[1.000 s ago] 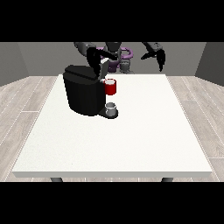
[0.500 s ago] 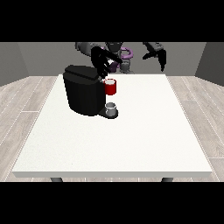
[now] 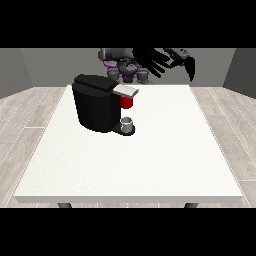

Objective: Insert the coffee pod into the coffee machine and close the lid

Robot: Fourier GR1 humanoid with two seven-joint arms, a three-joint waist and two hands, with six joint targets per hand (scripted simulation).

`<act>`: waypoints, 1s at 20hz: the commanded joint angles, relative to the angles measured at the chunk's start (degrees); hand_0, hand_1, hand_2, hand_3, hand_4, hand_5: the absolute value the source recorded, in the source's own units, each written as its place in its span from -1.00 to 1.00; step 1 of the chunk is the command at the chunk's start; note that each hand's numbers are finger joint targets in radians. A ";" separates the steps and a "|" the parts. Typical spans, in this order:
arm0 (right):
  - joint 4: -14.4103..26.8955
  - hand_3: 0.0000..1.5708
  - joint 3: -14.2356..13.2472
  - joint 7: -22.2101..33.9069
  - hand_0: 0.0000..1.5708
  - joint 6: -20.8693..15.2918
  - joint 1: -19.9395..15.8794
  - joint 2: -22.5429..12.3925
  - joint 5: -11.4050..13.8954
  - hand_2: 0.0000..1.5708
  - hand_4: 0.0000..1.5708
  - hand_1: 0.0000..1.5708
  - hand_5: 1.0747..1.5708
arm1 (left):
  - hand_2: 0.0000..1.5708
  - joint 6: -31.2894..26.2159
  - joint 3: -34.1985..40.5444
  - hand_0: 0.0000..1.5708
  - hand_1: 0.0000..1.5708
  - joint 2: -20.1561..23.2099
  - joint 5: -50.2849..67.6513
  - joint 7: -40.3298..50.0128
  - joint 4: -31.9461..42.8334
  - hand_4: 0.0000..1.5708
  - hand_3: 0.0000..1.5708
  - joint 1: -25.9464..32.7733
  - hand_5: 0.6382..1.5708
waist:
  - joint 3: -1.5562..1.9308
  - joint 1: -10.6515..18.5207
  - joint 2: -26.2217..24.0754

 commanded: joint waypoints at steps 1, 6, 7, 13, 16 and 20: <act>-0.13 -1.00 2.83 -4.68 -1.00 0.69 -7.05 1.13 1.68 -1.00 -1.00 -1.00 1.00 | -1.00 0.58 0.10 -1.00 -1.00 -0.06 -0.39 -0.43 0.53 -0.53 -1.00 -3.48 1.00 | -0.84 2.96 4.42; 4.96 -1.00 1.76 -10.47 -1.00 1.50 -8.74 1.82 1.03 -1.00 -1.00 -1.00 1.00 | -1.00 -0.22 1.64 -1.00 -1.00 0.54 1.82 -0.41 -1.08 -0.52 -1.00 -2.90 1.00 | -0.81 2.30 5.69; 7.56 -1.00 -0.67 -10.38 -1.00 2.15 -11.24 -0.07 0.00 -1.00 -1.00 -1.00 1.00 | -1.00 -0.50 2.45 -1.00 -1.00 1.31 2.60 1.30 -2.35 -0.54 -1.00 -5.50 1.00 | -0.81 3.09 6.58; 11.93 -1.00 -0.30 -15.90 -1.00 -2.33 -10.52 4.26 1.56 -1.00 -0.83 -1.00 1.00 | -1.00 -3.31 1.74 -1.00 -1.00 2.23 4.15 1.48 -4.03 -0.65 -1.00 -4.01 1.00 | -0.80 3.94 7.62; 14.60 -1.00 -2.11 -17.27 -1.00 0.43 -12.66 2.08 0.02 -1.00 -1.00 -1.00 1.00 | -1.00 -2.97 2.02 -1.00 -1.00 2.67 3.91 1.79 -4.60 -0.62 -1.00 -2.38 1.00 | -0.80 3.64 7.57; 14.09 -1.00 -0.31 -17.54 -1.00 0.26 -12.94 6.57 -0.45 -1.00 -1.00 -1.00 1.00 | -1.00 -2.42 3.44 -1.00 -1.00 3.04 3.87 -0.92 -1.99 -0.56 -1.00 0.09 1.00 | -0.83 0.15 4.66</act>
